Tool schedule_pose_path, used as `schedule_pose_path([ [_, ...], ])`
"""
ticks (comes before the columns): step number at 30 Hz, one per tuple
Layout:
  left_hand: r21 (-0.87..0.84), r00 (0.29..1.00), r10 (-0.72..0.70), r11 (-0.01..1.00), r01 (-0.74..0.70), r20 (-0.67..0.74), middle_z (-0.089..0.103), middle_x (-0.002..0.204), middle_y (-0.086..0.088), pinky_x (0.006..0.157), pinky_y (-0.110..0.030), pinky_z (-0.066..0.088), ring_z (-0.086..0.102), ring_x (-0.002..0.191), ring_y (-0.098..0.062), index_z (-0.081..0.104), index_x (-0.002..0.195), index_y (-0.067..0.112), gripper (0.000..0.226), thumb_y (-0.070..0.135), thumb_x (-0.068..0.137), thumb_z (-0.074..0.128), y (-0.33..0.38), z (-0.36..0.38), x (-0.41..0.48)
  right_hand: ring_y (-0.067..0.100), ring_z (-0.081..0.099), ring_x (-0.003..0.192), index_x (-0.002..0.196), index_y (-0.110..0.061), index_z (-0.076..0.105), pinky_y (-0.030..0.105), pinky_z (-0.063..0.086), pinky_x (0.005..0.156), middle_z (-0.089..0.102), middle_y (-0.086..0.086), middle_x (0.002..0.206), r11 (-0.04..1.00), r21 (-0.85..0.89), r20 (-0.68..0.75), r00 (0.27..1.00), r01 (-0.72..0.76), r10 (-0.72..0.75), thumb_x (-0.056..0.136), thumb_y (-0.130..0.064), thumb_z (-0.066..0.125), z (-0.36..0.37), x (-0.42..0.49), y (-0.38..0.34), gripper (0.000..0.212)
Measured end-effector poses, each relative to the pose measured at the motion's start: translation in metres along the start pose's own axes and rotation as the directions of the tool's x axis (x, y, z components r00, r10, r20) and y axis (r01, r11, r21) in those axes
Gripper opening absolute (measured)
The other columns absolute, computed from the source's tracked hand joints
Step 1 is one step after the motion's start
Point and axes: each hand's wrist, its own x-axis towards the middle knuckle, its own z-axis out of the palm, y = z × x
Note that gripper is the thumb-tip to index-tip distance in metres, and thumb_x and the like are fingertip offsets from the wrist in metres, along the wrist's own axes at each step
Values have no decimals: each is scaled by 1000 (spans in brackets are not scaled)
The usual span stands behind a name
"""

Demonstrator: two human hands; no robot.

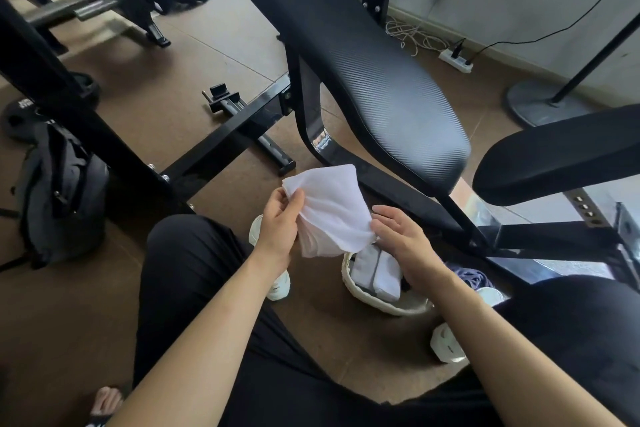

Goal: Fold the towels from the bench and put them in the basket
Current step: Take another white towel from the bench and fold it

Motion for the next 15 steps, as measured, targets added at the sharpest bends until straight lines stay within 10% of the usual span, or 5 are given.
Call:
schedule_pose_path([
  [7, -37, 997, -79, 996, 78, -20, 64, 125, -11, 78, -35, 62, 69, 108, -26, 52, 133, 19, 30, 33, 106, 51, 2, -2, 1, 30, 71, 101, 121, -7, 57, 48, 58, 94, 65, 22, 120, 981, 195, 104, 994, 16, -37, 96, -6, 64, 4, -8, 5, 26],
  [15, -105, 976, -211, 973, 205, -52, 66, 124, -10, 86, -46, 62, 68, 110, -30, 53, 137, 21, 36, 34, 104, 55, 4, -3, 2, 24, 76, 93, 102, -6, 66, 41, 63, 83, 75, 7, 98, 952, -34, -81, 948, 305, -307, 84, -3, 78, 9, -17, 9, 22],
])
